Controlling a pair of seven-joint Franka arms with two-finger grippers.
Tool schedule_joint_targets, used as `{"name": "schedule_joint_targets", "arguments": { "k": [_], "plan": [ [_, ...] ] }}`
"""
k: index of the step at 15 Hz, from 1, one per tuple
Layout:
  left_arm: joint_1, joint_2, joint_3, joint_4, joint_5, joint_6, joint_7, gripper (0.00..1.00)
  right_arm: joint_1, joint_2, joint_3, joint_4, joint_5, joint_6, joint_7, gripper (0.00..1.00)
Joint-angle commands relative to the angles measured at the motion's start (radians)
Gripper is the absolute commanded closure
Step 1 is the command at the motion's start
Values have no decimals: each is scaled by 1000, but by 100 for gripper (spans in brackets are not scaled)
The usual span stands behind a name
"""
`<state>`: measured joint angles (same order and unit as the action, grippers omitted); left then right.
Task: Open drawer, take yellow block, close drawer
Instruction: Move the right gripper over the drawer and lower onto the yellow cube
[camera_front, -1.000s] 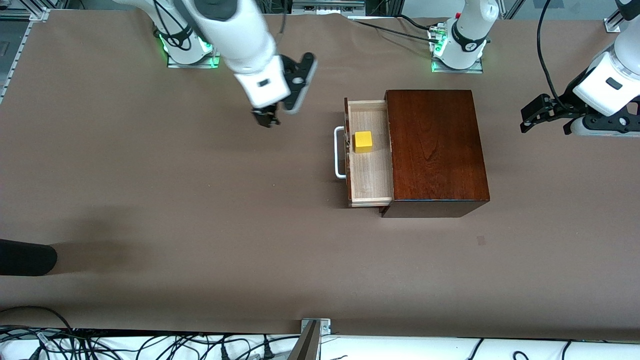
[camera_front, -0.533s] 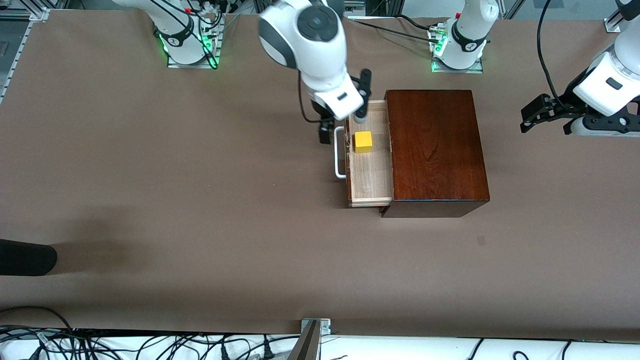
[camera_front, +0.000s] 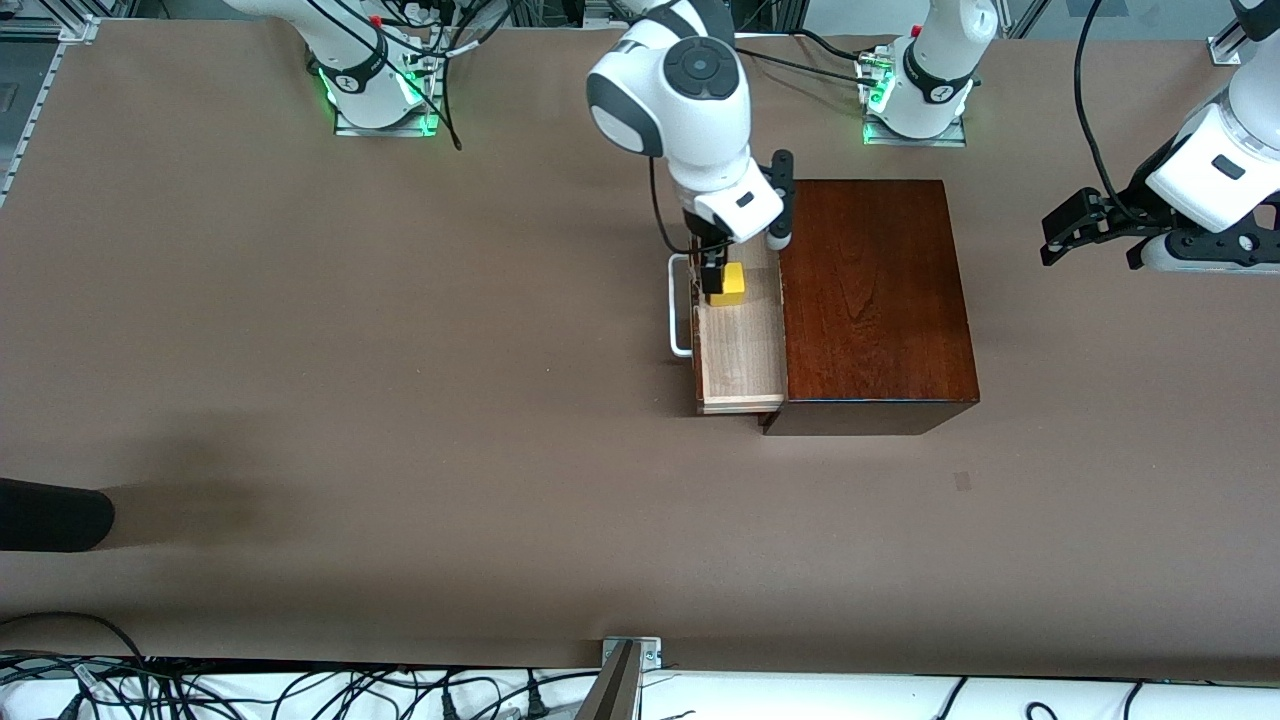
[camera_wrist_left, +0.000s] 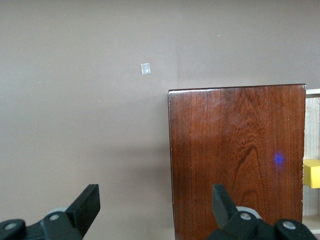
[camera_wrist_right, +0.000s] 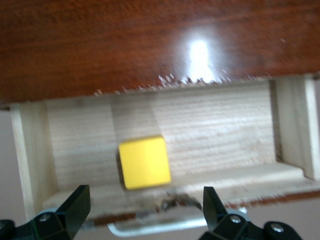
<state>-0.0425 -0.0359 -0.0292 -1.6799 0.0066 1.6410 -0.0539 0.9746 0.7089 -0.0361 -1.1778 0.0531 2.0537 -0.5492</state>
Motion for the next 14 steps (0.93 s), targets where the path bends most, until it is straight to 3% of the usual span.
{"name": "schedule_joint_targets", "arguments": {
  "k": [1,4,14],
  "plan": [
    [-5,-18,2,-7,-7,-3,5,0,26,41,-13,40,-21,8,14,0],
    [-10,-13,2,3,-7,-7,5,0,32,64,-11,40,-82,13,3,0],
    [-16,-10,2,8,-5,-39,9,0,50,116,-15,41,-98,48,15,0]
  ]
}}
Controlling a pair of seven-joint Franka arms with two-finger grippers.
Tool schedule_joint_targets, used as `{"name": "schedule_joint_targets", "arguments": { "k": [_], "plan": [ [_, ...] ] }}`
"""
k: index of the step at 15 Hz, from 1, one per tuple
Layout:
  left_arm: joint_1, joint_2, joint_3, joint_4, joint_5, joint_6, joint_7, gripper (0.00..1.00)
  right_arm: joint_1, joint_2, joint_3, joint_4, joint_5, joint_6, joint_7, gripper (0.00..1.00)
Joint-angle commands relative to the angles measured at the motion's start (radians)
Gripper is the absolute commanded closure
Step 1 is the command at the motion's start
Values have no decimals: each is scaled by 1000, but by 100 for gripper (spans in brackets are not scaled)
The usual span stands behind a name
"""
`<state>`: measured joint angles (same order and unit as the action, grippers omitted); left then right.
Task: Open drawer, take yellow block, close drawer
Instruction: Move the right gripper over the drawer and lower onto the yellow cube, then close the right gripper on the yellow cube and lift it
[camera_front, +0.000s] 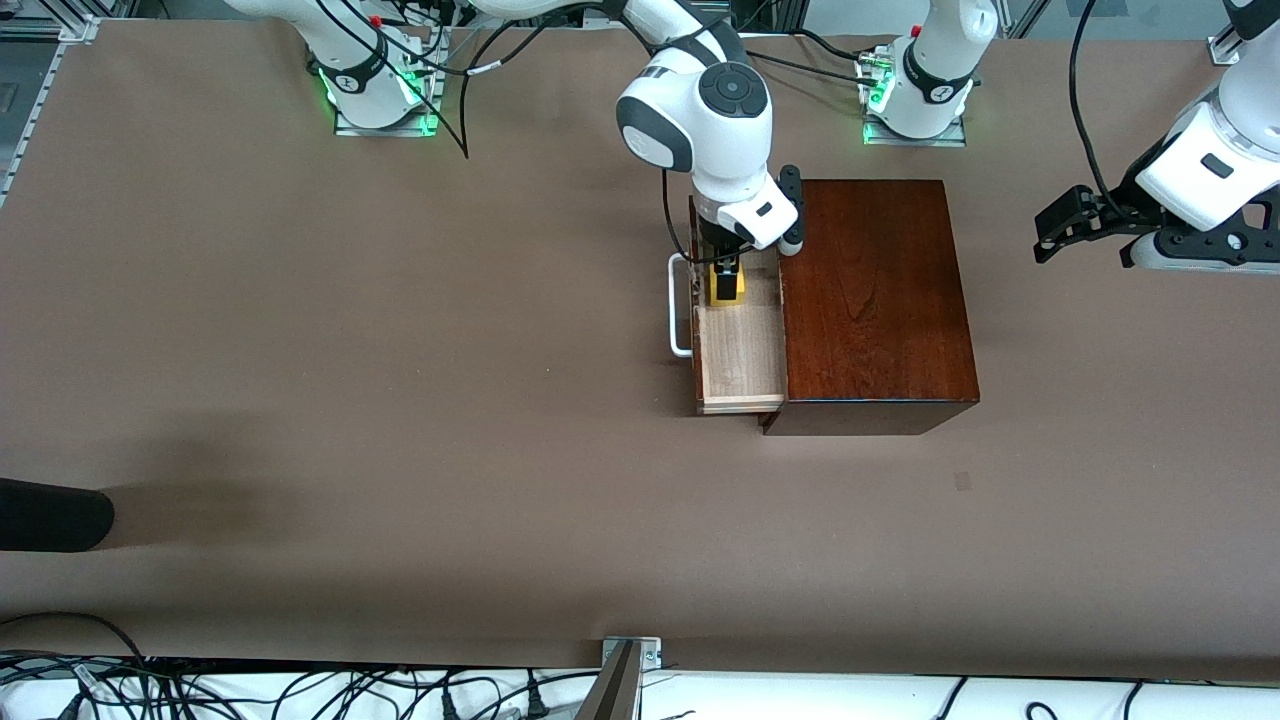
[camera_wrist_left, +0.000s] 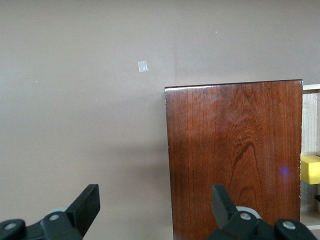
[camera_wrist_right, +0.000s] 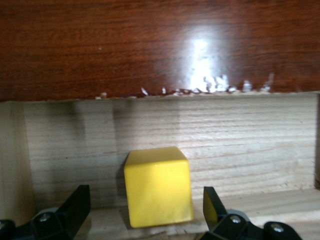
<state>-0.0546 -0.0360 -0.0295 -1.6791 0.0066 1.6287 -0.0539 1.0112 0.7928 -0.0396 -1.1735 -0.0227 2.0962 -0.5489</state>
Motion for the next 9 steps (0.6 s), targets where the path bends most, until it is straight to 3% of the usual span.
{"name": "schedule_joint_targets", "arguments": {
  "k": [1,4,5,6,8,9],
  "plan": [
    [-4,-10,0,7,-5,-32,9,0,14,37,-11,37,-22,7,15,0],
    [-5,-12,0,7,-5,-43,9,0,14,46,-16,37,-25,15,11,0],
    [-5,-12,-6,7,-5,-46,9,0,14,46,-16,38,-32,18,9,6],
    [-5,-12,-12,7,-5,-55,9,0,12,46,-16,40,-36,19,6,25],
    [-5,-13,-15,7,-5,-73,9,0,12,45,-17,48,-34,21,6,77],
    [-5,-13,-15,7,-5,-76,9,0,10,45,-19,55,-36,21,7,94]
  ]
}}
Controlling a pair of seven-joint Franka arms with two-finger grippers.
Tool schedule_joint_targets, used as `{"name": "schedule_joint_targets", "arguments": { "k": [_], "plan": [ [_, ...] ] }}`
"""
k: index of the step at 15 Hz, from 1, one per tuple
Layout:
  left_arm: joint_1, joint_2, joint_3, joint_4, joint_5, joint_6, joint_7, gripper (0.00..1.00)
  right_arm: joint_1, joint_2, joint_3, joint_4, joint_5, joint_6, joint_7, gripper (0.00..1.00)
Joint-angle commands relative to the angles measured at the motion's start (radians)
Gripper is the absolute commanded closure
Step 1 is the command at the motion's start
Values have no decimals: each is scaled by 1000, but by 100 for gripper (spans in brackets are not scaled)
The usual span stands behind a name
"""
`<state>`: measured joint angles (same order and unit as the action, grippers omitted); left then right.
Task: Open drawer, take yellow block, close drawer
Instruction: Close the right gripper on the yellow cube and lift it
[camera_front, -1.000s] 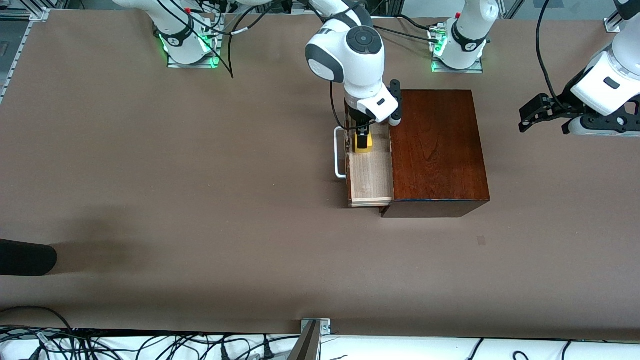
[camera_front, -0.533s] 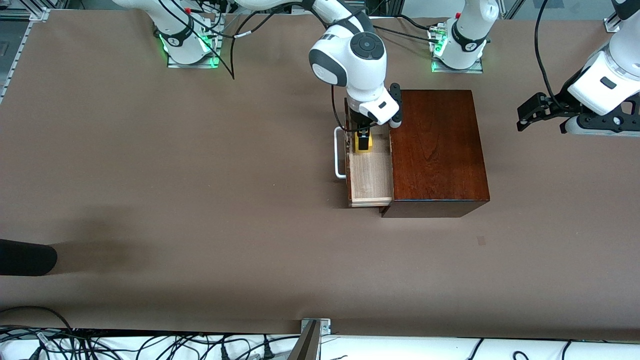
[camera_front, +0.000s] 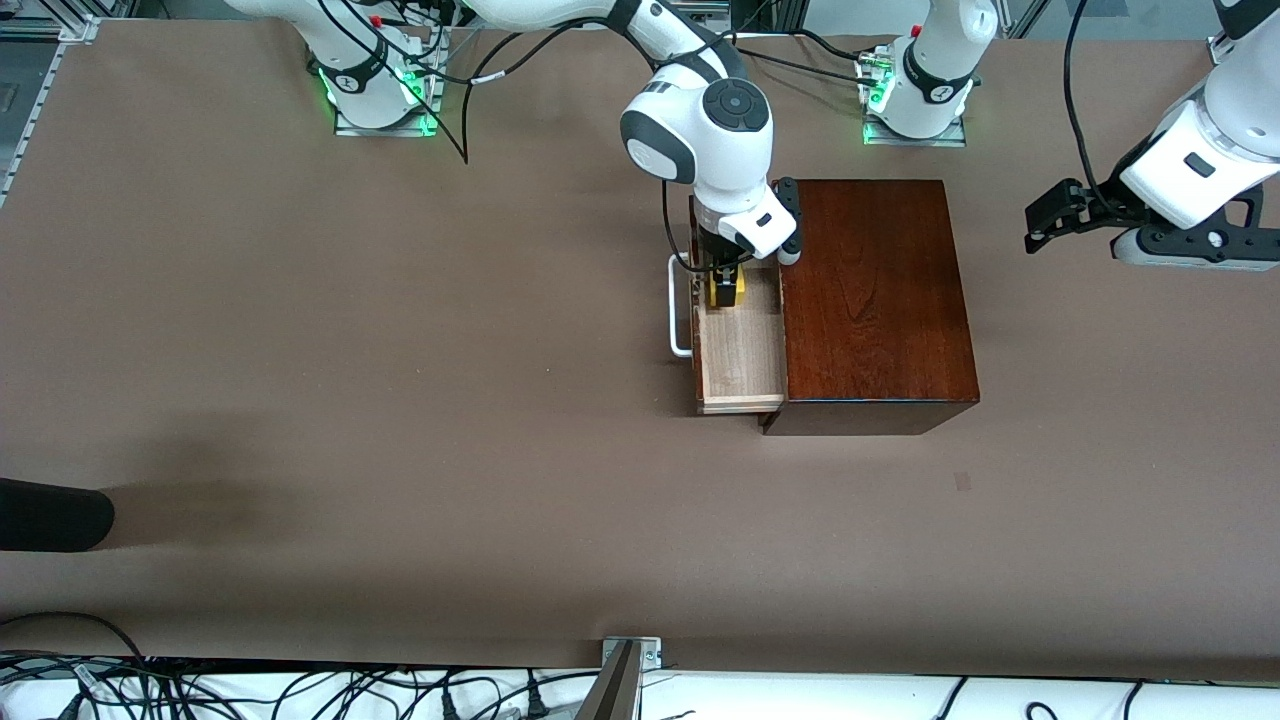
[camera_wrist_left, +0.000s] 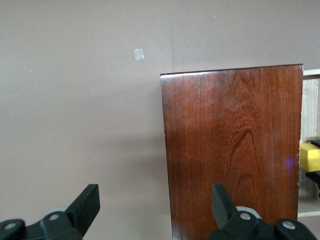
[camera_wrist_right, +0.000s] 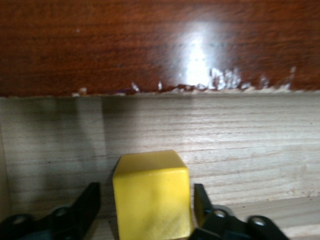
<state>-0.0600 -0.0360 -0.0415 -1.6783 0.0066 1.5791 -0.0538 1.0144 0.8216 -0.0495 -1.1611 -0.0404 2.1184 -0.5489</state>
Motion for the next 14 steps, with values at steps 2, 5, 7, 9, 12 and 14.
{"name": "schedule_joint_targets", "arguments": {
  "k": [2,5,7,9,12,14],
  "plan": [
    [0,-13,-3,6,-5,-27,11,0,1,10,-10,47,-16,-9,1,100],
    [0,-13,-4,8,-7,-28,8,0,1,-2,-12,78,-16,-66,3,100],
    [0,-13,-9,8,-7,-28,8,0,-11,-30,-12,157,-9,-179,3,100],
    [0,-13,-12,11,-7,-28,11,0,-36,-82,-7,199,-1,-257,4,100],
    [0,11,-29,73,-16,-92,20,0,-81,-189,-27,198,-3,-340,24,100],
    [-7,25,-44,91,-20,-122,31,0,-144,-240,-33,198,-1,-368,66,100]
  ]
}}
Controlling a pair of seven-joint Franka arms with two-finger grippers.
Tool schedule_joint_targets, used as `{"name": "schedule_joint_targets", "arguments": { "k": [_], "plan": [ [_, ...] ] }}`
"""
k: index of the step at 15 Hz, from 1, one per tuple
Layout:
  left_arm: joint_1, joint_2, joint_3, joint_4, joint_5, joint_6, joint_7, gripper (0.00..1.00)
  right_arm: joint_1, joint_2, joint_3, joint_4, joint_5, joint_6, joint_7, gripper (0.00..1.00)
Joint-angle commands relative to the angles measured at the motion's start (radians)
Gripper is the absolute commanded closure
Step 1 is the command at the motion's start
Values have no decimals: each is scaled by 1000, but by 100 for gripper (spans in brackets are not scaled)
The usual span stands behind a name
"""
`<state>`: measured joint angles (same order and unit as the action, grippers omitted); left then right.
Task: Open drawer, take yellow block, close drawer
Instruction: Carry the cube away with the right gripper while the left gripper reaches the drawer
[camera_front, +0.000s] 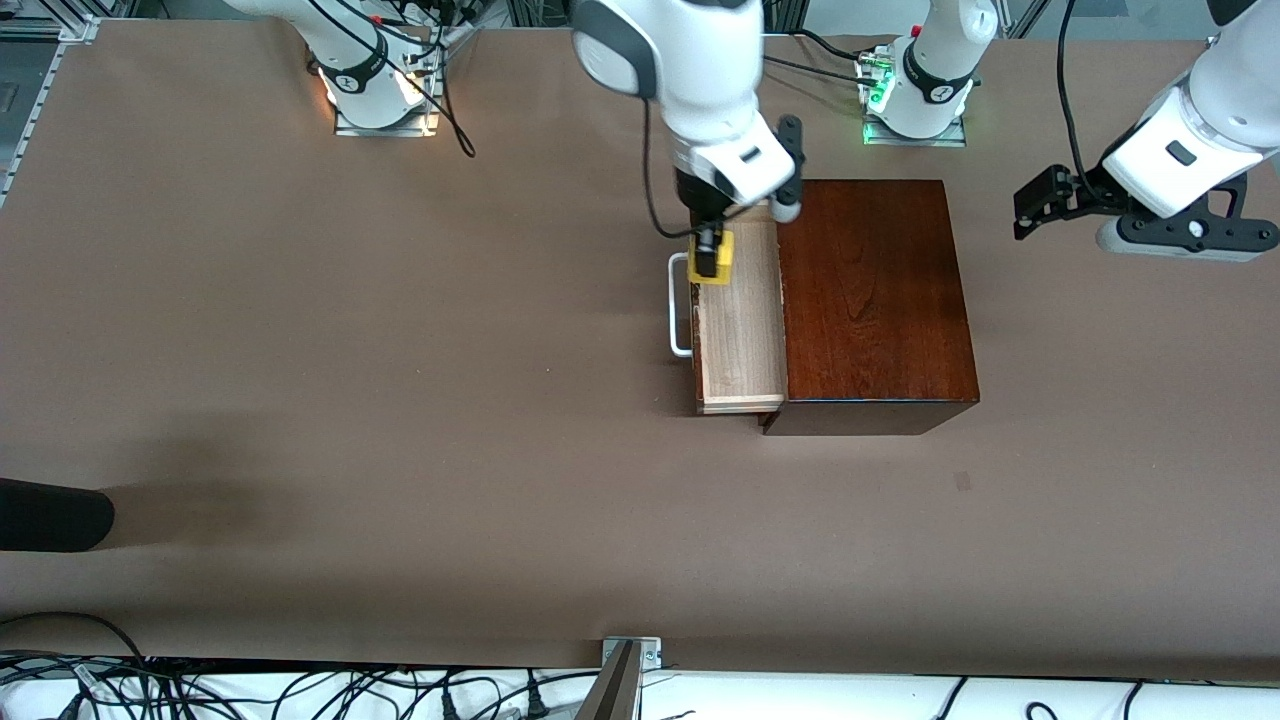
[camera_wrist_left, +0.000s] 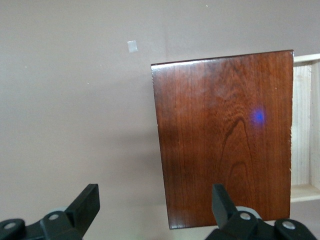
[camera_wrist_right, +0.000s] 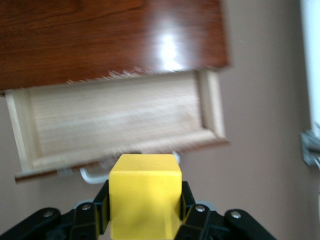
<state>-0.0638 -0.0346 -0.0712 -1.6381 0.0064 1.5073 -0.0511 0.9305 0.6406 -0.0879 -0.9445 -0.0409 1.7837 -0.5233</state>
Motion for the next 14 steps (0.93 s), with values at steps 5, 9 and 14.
{"name": "schedule_joint_targets", "arguments": {
  "k": [5,9,14],
  "plan": [
    [-53,56,-50,60,-34,-153,380,0,-277,-137,-3,-20,35,-142,54,100],
    [-108,94,-51,60,-103,-151,588,0,-438,-226,-10,-94,82,-164,54,100],
    [-292,171,-51,60,-168,-20,590,0,-645,-308,-9,-327,185,-159,66,100]
  ]
}}
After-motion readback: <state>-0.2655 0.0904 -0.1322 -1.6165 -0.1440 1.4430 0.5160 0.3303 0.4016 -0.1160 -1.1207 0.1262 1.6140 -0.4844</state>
